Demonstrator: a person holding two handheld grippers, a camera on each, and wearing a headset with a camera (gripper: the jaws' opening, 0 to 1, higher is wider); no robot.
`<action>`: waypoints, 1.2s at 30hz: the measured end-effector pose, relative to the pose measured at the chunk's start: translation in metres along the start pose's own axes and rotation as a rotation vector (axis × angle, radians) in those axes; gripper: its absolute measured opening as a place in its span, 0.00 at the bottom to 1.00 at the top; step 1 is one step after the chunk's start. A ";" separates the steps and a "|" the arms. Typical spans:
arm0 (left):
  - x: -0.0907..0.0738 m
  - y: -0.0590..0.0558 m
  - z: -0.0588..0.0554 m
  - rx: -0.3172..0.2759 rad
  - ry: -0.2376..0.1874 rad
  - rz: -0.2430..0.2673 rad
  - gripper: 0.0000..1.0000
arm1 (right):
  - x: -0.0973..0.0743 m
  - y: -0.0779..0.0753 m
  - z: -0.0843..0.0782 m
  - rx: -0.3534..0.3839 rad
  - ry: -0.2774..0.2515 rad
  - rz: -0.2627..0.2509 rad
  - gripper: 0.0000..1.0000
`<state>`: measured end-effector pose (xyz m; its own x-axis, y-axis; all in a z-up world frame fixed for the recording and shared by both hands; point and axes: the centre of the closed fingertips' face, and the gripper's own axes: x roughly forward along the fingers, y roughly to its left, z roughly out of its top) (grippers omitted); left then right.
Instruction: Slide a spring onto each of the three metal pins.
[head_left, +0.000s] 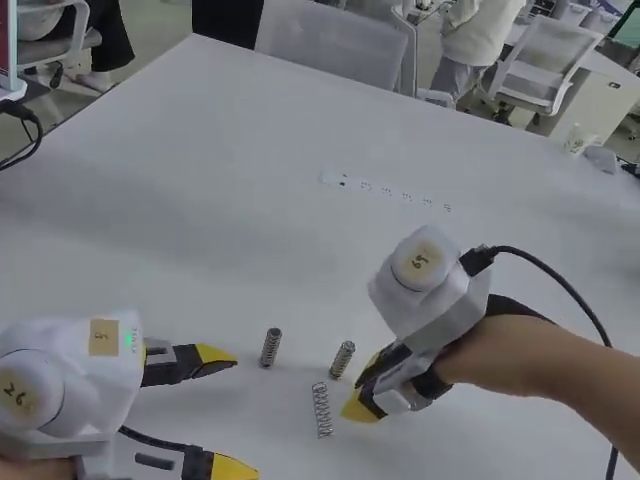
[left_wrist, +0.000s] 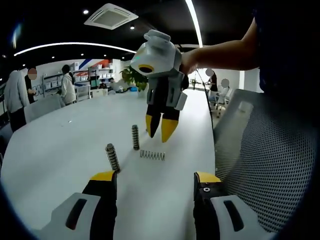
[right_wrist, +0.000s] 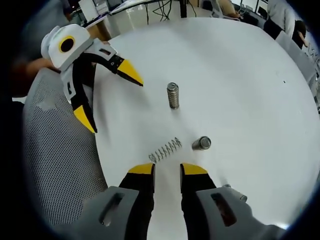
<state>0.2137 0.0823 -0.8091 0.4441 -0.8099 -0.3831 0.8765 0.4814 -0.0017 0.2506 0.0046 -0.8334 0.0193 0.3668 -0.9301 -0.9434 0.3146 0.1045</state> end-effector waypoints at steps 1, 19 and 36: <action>0.000 0.000 0.000 0.001 0.000 -0.001 0.57 | 0.001 0.002 0.001 0.002 -0.002 0.003 0.18; -0.001 0.002 -0.001 -0.001 0.001 0.000 0.55 | 0.026 0.004 0.008 0.124 -0.007 -0.035 0.20; -0.002 0.003 -0.002 -0.002 0.000 0.006 0.53 | 0.033 0.002 -0.004 -0.011 0.057 -0.063 0.09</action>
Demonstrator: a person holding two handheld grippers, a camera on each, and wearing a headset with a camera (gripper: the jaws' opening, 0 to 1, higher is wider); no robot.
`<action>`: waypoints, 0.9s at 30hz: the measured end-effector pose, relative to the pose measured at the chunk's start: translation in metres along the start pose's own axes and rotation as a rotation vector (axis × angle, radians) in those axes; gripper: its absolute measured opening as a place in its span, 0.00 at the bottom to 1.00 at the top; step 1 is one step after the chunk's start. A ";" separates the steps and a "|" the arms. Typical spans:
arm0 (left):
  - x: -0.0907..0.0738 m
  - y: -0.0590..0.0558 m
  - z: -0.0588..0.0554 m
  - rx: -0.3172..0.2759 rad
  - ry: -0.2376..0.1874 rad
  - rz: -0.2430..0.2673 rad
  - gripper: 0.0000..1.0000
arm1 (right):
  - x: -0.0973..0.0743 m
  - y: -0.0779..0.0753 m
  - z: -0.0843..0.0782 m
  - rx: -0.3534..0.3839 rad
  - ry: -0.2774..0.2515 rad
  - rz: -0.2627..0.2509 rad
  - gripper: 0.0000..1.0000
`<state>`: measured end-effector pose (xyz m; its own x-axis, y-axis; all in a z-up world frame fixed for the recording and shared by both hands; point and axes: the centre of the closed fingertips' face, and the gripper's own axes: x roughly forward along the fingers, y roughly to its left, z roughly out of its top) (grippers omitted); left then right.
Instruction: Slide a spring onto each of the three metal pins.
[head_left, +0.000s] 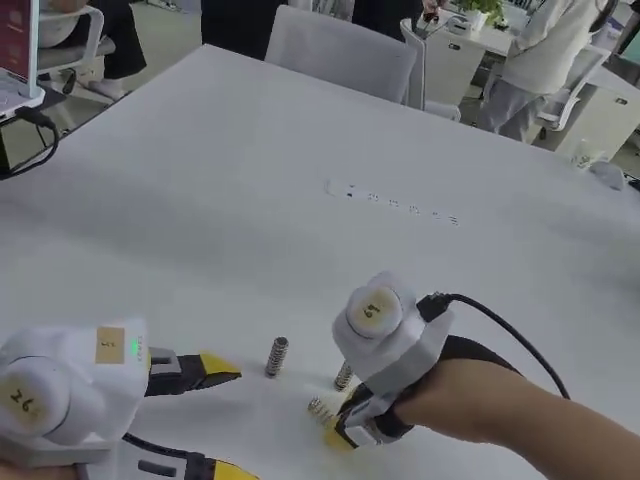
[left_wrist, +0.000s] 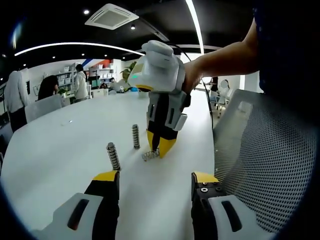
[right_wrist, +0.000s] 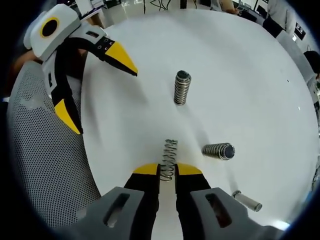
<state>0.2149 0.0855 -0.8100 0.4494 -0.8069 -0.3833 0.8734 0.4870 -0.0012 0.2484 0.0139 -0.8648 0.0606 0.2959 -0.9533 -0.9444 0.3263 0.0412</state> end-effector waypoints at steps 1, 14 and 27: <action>0.000 0.000 0.000 0.000 0.001 0.001 0.53 | 0.000 0.000 0.000 -0.005 -0.003 -0.004 0.09; 0.002 -0.003 0.001 -0.004 -0.007 -0.011 0.49 | -0.010 0.014 0.004 -0.055 -0.022 0.037 0.08; 0.002 -0.012 0.008 0.005 -0.018 -0.044 0.39 | -0.031 0.043 0.016 -0.155 -0.064 0.102 0.08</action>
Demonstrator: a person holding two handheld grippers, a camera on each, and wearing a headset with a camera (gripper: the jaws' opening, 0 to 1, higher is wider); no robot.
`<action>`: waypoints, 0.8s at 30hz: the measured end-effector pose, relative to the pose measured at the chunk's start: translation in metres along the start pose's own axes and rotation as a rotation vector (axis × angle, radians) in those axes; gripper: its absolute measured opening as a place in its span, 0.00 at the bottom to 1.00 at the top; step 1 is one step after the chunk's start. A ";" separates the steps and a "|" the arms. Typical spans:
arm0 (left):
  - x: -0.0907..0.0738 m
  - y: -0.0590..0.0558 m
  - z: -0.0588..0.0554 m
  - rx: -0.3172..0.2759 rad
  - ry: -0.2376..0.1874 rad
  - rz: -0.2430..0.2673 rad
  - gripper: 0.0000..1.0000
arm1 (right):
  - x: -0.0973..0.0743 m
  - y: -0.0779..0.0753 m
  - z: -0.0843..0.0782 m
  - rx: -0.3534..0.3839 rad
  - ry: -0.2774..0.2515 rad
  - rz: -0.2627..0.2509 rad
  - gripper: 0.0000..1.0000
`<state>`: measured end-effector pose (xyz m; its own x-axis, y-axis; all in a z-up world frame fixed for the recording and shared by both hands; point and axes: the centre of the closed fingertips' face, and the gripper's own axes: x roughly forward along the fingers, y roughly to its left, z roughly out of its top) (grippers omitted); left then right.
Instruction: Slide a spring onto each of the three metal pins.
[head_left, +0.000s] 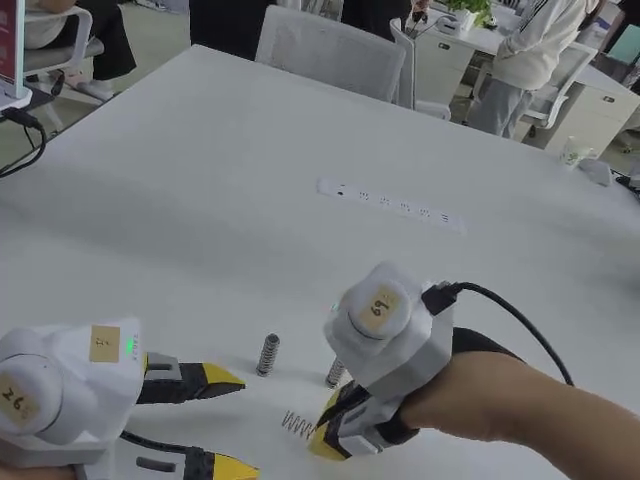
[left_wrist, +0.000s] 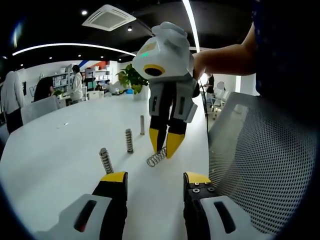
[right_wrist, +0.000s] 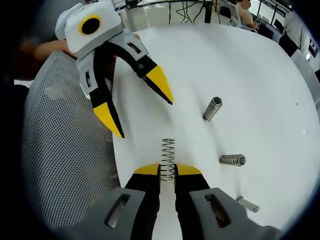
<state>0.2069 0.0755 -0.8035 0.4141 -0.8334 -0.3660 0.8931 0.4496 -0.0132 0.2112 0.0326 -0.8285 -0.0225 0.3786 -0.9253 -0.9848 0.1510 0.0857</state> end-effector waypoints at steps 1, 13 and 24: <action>0.000 -0.001 0.001 -0.001 0.000 -0.004 0.37 | -0.001 0.001 0.001 -0.008 0.001 0.000 0.08; 0.000 -0.010 0.017 0.022 -0.029 -0.041 0.26 | -0.013 0.019 0.019 -0.142 -0.003 0.036 0.08; 0.004 -0.013 0.026 0.041 -0.041 -0.063 0.17 | -0.019 0.022 0.026 -0.220 -0.007 0.050 0.08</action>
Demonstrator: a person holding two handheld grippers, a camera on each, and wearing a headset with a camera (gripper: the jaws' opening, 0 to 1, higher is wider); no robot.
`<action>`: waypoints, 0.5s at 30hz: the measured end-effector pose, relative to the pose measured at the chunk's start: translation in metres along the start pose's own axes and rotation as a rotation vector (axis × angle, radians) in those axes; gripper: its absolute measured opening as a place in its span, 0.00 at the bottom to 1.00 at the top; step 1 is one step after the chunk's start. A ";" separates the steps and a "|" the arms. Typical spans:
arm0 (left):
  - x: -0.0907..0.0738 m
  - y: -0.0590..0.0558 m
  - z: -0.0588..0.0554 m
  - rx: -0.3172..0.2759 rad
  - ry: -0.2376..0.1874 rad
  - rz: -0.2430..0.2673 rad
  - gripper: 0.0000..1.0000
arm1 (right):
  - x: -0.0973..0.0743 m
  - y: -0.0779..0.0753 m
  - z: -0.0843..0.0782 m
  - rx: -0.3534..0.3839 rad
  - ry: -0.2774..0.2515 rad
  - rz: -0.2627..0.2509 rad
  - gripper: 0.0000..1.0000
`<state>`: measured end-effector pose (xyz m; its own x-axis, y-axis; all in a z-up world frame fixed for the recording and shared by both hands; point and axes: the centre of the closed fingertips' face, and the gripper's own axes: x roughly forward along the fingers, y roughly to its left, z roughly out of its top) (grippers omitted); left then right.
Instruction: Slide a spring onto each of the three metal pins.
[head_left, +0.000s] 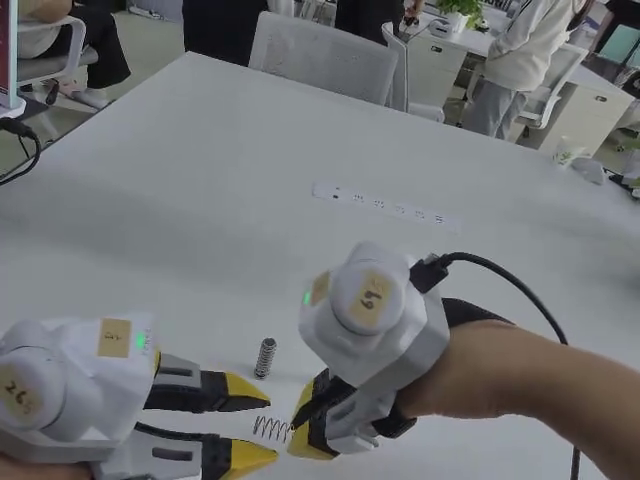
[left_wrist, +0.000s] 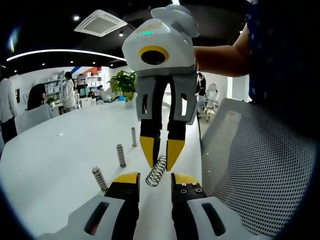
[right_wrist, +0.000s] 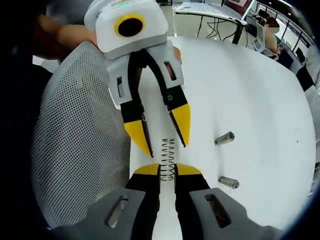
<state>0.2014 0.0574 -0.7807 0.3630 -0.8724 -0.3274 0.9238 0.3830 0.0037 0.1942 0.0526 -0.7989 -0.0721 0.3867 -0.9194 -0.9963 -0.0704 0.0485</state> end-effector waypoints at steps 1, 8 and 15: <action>0.000 0.000 0.000 0.004 -0.001 -0.001 0.15 | 0.000 0.000 0.000 -0.001 0.000 -0.001 0.08; 0.003 -0.002 0.000 0.011 0.006 -0.015 0.07 | -0.002 0.000 -0.001 -0.042 0.012 0.005 0.08; 0.004 -0.003 0.000 0.008 0.011 -0.031 0.05 | -0.002 0.001 -0.002 -0.108 0.017 0.004 0.08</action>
<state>0.1997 0.0527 -0.7825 0.3324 -0.8804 -0.3383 0.9356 0.3531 0.0005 0.1935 0.0497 -0.7981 -0.0746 0.3710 -0.9256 -0.9852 -0.1712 0.0107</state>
